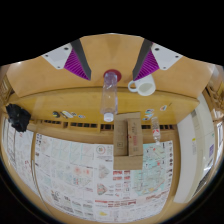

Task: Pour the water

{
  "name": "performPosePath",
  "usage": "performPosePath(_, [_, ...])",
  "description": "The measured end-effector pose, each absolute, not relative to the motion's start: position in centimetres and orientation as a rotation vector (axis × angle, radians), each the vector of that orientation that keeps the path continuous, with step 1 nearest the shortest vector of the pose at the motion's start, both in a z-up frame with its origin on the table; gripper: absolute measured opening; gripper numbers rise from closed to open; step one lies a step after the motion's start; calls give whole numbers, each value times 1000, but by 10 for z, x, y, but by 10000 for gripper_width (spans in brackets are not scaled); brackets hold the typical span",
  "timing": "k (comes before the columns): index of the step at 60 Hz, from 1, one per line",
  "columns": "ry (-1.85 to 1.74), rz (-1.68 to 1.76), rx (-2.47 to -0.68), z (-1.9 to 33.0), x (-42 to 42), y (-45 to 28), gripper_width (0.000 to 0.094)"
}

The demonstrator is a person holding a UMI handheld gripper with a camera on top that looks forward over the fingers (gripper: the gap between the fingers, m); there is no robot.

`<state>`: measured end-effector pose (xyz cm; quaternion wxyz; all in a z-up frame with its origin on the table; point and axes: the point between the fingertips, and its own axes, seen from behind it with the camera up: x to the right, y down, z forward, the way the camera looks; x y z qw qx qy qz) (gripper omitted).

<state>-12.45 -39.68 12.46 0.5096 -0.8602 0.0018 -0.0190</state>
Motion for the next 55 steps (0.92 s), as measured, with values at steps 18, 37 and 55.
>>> performPosePath(18, [82, -77, -2089, 164, -154, -556, 854])
performPosePath(37, [84, -117, -2059, 184, -168, -611, 850])
performPosePath(55, [89, -144, -2037, 196, -163, -617, 848])
